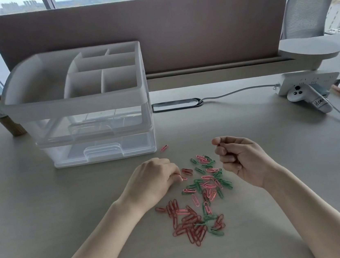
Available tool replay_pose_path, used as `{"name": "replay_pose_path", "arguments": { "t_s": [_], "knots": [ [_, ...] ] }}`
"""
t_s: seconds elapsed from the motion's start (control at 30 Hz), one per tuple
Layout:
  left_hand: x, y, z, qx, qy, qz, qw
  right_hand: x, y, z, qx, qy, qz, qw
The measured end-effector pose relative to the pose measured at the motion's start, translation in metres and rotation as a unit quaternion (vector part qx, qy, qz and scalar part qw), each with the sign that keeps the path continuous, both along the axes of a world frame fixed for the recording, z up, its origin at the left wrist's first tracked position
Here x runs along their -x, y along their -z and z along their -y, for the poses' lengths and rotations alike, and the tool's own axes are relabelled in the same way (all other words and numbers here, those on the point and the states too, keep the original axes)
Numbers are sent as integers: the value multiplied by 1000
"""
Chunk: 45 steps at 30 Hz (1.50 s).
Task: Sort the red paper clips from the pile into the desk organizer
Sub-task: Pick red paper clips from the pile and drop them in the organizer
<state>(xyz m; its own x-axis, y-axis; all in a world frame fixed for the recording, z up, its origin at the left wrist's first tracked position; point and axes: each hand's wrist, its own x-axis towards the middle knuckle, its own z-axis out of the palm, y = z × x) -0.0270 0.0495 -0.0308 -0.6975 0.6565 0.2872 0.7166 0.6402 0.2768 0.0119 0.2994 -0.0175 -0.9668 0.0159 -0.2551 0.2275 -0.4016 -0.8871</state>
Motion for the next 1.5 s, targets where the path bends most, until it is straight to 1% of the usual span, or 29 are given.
{"name": "replay_pose_path", "arguments": {
  "t_s": [0.07, 0.1, 0.13, 0.17, 0.2, 0.23, 0.27, 0.3, 0.37, 0.4, 0.43, 0.5, 0.6, 0.7, 0.8, 0.83, 0.87, 0.9, 0.93, 0.97, 1.0, 1.03, 1.07, 1.13, 1.17, 1.23, 1.33, 1.43, 1.5],
  "knots": [
    [2, 1, -1, 17, -7, -22, 1000, 7, -2, 1, -93, 19, -4, 996],
    [2, 2, -1, 18, -11, -23, 1000, 10, -2, 3, -167, 24, -17, 986],
    [2, 2, -1, 16, -18, -15, 1000, 13, -2, 5, -262, 23, -38, 964],
    [2, 2, -1, -2, -31, 7, 1000, 16, -2, 7, -370, 14, -66, 926],
    [0, -2, -1, -40, -44, 49, 997, 19, -1, 8, -471, -8, -96, 877],
    [-1, -5, -1, -93, -57, 105, 988, 22, 1, 9, -546, -38, -122, 828],
    [-2, -8, -1, -153, -68, 164, 972, 25, 3, 10, -593, -66, -136, 791],
    [-1, -12, -1, -211, -79, 216, 950, 27, 4, 10, -618, -87, -141, 769],
    [2, -18, 0, -309, -91, 309, 895, 32, 4, 8, -634, -109, -143, 752],
    [4, -19, 0, -361, -88, 356, 857, 34, 4, 8, -638, -115, -141, 748],
    [6, -19, -1, -416, -80, 402, 812, 35, 3, 7, -645, -120, -140, 741],
    [10, -17, -2, -499, -63, 472, 724, 38, 1, 7, -669, -134, -142, 717],
    [15, -14, -1, -562, -46, 532, 632, 39, -7, 12, -712, -160, -133, 670],
    [21, -15, 1, -590, -59, 569, 569, 42, -12, 18, -752, -188, -116, 622],
    [27, -18, -2, -589, -84, 596, 539, 42, -12, 25, -788, -203, -115, 569],
    [28, -19, -4, -587, -90, 599, 538, 41, -11, 27, -800, -200, -117, 553],
    [31, -18, -6, -577, -101, 587, 559, 40, -9, 29, -808, -195, -119, 543],
    [32, -18, -7, -545, -119, 546, 625, 38, -7, 30, -813, -189, -123, 537],
    [34, -16, -8, -477, -143, 474, 726, 37, -5, 30, -815, -182, -129, 535],
    [34, -14, -9, -386, -167, 377, 825, 37, -3, 31, -816, -176, -135, 534],
    [35, -10, -11, -299, -183, 272, 896, 36, -1, 31, -816, -170, -141, 534],
    [36, -8, -14, -233, -188, 188, 935, 35, 0, 31, -815, -162, -144, 537],
    [36, -8, -18, -183, -191, 128, 956, 35, 1, 30, -812, -153, -144, 545],
    [36, -6, -29, -89, -199, 49, 975, 32, 1, 27, -793, -132, -136, 578],
    [38, -5, -33, -48, -210, 29, 976, 31, 0, 24, -778, -121, -126, 603],
    [42, -7, -40, 9, -245, 20, 969, 28, -2, 19, -737, -97, -102, 661],
    [47, -12, -47, 54, -279, 5, 959, 23, -5, 13, -667, -67, -83, 737],
    [51, -10, -49, 87, -276, -7, 957, 17, -5, 8, -601, -60, -75, 794],
    [53, -6, -45, 100, -257, 1, 961, 14, -2, 6, -499, -54, -66, 862]
  ]
}}
